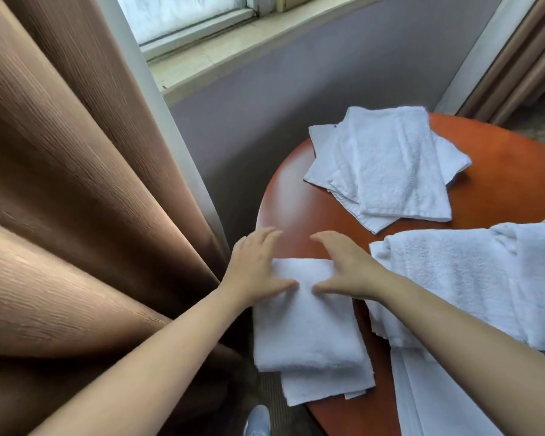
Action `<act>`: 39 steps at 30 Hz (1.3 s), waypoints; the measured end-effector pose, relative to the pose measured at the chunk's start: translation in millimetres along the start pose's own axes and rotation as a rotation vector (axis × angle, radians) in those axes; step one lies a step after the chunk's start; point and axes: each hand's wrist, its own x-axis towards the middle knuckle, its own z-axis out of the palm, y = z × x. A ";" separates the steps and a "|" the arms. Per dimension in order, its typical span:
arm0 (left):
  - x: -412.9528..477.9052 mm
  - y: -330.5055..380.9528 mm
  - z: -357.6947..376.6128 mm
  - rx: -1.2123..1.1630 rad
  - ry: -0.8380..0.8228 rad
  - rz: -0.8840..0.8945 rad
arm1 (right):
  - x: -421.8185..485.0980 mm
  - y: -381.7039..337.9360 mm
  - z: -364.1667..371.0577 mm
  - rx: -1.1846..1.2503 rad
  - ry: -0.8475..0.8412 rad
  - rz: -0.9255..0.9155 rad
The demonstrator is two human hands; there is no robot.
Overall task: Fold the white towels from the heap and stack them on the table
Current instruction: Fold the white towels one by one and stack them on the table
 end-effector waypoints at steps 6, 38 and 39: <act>15.7 18.4 -18.0 0.132 -0.419 -0.130 | 13.7 -14.5 -7.4 -0.188 -0.215 0.132; -38.4 8.8 10.8 -0.731 0.311 -0.658 | -17.8 -17.1 40.5 0.390 0.265 0.480; -35.2 8.6 7.4 -0.766 0.355 -0.609 | -17.3 -16.1 37.1 0.448 0.275 0.464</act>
